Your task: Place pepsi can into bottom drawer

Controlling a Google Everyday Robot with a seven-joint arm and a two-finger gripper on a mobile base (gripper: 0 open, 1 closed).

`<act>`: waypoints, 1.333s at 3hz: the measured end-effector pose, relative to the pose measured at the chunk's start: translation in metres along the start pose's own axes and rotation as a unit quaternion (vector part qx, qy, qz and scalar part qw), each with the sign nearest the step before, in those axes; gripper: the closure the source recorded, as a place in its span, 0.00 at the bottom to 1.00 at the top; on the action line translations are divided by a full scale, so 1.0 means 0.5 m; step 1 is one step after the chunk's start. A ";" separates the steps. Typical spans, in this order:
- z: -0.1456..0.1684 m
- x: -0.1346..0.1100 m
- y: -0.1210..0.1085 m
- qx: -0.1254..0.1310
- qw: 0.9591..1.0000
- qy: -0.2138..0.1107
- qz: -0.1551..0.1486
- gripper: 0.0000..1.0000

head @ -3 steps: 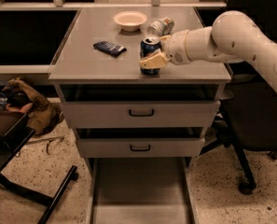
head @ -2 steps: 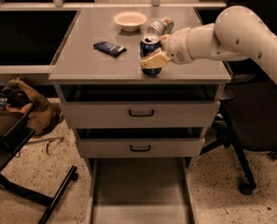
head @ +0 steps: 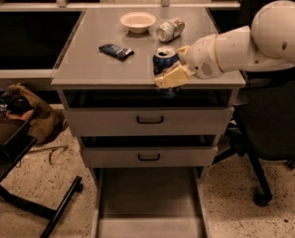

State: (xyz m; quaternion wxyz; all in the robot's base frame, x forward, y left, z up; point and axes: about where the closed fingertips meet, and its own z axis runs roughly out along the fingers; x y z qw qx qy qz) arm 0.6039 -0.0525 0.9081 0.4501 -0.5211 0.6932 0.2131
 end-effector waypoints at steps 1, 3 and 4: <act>-0.029 0.046 0.077 -0.001 1.000 -0.002 0.024 1.00; -0.048 0.138 0.145 0.025 0.999 -0.001 0.042 1.00; -0.017 0.168 0.150 0.022 0.998 -0.012 0.050 1.00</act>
Offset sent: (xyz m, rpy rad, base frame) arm -0.1110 -0.0492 -0.0948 0.0563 0.0136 -0.1558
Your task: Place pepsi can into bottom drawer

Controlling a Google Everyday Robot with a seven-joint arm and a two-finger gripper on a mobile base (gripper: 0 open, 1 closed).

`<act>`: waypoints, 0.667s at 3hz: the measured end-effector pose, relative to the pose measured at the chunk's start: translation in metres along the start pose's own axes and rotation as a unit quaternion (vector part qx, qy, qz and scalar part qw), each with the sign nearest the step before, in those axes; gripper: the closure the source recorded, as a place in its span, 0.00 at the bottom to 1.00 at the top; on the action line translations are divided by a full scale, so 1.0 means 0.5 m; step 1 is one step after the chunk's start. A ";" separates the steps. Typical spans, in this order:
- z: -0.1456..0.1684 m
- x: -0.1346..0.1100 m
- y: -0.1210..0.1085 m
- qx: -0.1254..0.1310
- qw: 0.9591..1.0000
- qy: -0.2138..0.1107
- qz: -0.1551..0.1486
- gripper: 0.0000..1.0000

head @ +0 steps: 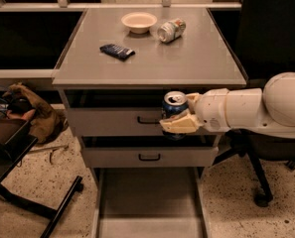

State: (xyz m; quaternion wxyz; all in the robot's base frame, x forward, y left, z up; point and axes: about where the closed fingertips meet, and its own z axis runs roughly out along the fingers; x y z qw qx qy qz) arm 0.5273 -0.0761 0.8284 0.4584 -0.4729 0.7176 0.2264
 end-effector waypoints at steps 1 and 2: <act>0.056 0.067 0.016 -0.002 1.000 -0.021 0.013 1.00; 0.146 0.158 0.028 0.018 0.998 -0.057 0.031 1.00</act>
Offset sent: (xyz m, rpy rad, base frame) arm 0.0286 0.0335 -0.1820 0.2159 -0.0610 -0.1454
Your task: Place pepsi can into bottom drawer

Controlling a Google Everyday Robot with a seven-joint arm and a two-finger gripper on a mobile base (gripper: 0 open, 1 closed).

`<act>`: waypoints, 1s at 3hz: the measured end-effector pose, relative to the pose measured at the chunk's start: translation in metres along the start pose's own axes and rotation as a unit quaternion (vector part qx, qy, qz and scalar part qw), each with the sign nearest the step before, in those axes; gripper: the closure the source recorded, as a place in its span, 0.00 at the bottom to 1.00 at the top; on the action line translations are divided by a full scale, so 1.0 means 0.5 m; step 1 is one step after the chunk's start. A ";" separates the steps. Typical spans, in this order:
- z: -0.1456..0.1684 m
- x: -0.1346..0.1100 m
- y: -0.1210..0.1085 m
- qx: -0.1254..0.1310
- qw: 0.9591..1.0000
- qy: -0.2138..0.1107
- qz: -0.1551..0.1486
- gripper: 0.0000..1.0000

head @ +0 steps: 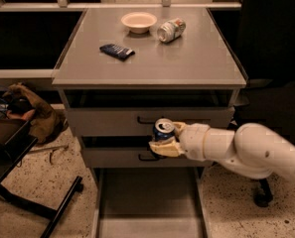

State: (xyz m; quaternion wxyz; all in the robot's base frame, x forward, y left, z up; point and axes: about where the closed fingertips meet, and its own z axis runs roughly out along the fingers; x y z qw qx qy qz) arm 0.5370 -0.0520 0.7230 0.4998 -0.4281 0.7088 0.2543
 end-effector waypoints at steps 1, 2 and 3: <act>0.027 0.070 0.007 0.034 0.999 -0.023 0.021 1.00; 0.027 0.070 0.007 0.034 0.999 -0.023 0.021 1.00; 0.039 0.079 0.014 0.035 0.999 -0.030 0.023 1.00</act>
Offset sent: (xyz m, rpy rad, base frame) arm -0.0026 0.0011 -0.0273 0.0359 -0.0111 -0.0499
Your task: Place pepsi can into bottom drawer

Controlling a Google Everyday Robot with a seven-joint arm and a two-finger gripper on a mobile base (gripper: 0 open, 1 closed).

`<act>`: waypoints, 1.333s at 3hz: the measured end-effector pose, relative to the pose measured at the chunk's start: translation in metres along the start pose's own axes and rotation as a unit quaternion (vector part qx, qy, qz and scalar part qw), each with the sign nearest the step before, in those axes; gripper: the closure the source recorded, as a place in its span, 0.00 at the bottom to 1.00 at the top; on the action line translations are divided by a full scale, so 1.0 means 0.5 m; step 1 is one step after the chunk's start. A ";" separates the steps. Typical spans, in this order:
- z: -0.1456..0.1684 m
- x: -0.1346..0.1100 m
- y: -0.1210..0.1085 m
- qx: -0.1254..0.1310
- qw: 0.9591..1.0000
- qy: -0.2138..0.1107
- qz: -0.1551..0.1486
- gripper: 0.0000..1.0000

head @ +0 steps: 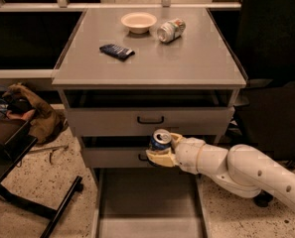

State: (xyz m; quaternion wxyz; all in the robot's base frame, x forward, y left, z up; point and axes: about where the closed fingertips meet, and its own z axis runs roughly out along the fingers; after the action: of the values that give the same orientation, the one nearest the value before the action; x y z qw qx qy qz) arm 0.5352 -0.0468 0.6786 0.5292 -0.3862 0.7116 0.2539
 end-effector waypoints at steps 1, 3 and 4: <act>0.050 0.073 0.064 -0.002 1.000 -0.010 -0.015 1.00; 0.210 0.305 0.205 0.021 1.000 -0.001 -0.009 1.00; 0.257 0.408 0.197 0.065 0.997 0.039 -0.014 1.00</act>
Offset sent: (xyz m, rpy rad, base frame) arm -0.0054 0.0698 -0.2437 -0.0511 -0.0501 -0.3106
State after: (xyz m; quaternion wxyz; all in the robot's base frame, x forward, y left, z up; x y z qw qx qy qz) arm 0.4973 0.0513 0.4401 0.5281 -0.3705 0.7415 0.1847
